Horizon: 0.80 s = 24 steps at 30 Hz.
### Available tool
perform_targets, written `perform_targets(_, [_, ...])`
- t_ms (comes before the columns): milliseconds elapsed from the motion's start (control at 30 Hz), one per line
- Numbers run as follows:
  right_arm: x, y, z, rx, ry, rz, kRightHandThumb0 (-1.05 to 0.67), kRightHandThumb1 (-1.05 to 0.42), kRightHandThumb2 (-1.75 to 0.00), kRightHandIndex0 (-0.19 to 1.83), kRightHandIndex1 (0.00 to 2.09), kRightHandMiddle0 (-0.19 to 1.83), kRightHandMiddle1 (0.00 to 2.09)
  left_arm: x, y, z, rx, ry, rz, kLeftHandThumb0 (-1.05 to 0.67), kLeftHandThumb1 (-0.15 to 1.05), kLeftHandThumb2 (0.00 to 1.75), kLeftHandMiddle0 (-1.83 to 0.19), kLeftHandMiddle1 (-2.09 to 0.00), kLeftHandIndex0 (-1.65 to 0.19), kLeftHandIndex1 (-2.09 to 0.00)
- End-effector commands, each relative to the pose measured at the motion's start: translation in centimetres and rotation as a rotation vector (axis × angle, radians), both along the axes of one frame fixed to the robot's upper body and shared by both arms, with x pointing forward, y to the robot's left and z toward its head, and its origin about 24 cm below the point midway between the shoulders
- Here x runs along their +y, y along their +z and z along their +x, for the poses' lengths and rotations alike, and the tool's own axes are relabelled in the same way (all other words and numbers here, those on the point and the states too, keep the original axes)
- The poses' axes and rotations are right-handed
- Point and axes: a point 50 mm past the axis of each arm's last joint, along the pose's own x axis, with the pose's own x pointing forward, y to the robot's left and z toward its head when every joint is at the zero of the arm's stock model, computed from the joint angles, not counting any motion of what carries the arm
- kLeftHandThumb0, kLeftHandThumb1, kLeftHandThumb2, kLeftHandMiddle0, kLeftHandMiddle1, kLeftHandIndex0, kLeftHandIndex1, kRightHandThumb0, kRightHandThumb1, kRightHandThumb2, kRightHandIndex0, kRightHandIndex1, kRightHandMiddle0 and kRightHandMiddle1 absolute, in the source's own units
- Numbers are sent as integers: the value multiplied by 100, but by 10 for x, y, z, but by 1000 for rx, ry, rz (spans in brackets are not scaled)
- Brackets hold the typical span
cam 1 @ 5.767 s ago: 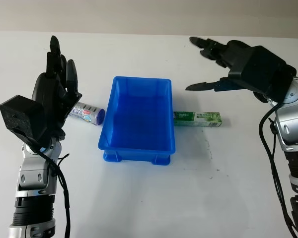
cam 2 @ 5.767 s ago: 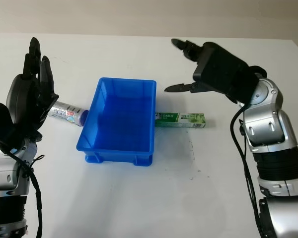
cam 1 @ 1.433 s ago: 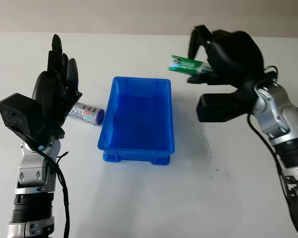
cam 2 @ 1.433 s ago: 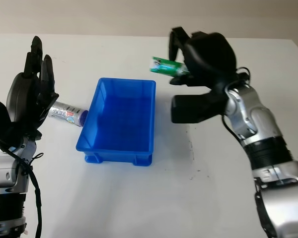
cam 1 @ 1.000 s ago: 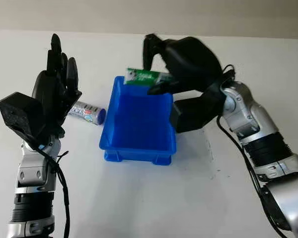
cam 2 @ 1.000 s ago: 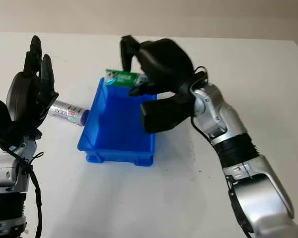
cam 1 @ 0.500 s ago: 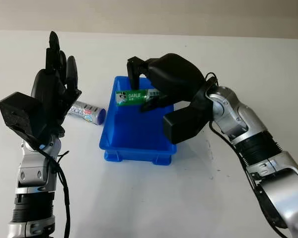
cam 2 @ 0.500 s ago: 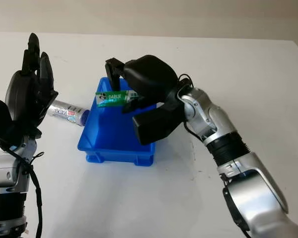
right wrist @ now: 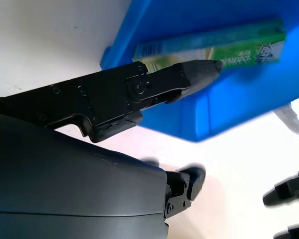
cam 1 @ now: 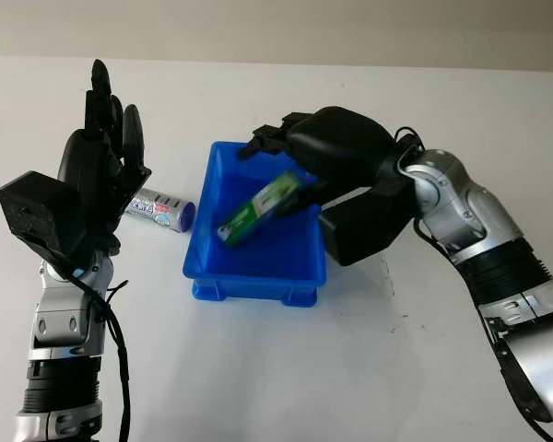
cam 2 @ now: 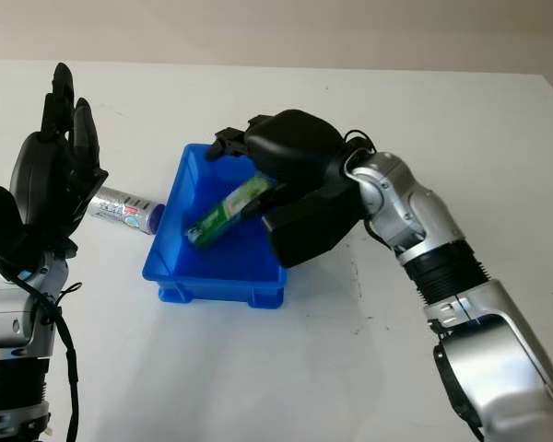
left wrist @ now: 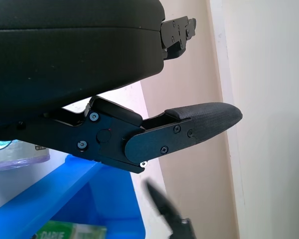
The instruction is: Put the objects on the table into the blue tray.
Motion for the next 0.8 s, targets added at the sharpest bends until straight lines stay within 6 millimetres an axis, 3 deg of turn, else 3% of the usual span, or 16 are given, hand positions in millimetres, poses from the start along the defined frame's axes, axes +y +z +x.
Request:
perform_targets(0, [-3, 9, -2, -31, 14, 51, -83, -105, -28, -15, 1, -15, 2, -1, 2, 0, -11, -3, -3, -78, 105, 68, 19, 0, 19, 0])
perform_targets(100, [-6, 12, -2, -25, 17, 156, -87, -105, -41, -19, 0, -19, 1, -1, 3, 0, -11, -8, -5, -78, 105, 68, 19, 0, 19, 0])
perform_targets(267, [-16, 18, -3, -5, -12, 364, -86, -105, -48, -19, 0, -19, 0, -1, 2, -1, -12, -5, 6, -78, 105, 68, 19, 0, 19, 0])
perform_targets(367, [-34, 16, 0, 43, -58, 581, -88, -105, -54, -19, 0, -19, 0, 0, 2, -1, -12, 0, 6, -77, 105, 68, 19, 0, 19, 0])
perform_targets(767, [-73, -21, -4, 360, -235, 1118, -81, -105, -65, -19, 0, -19, 0, 17, 10, 2, 32, -19, 86, -80, 105, 62, 19, 0, 19, 0])
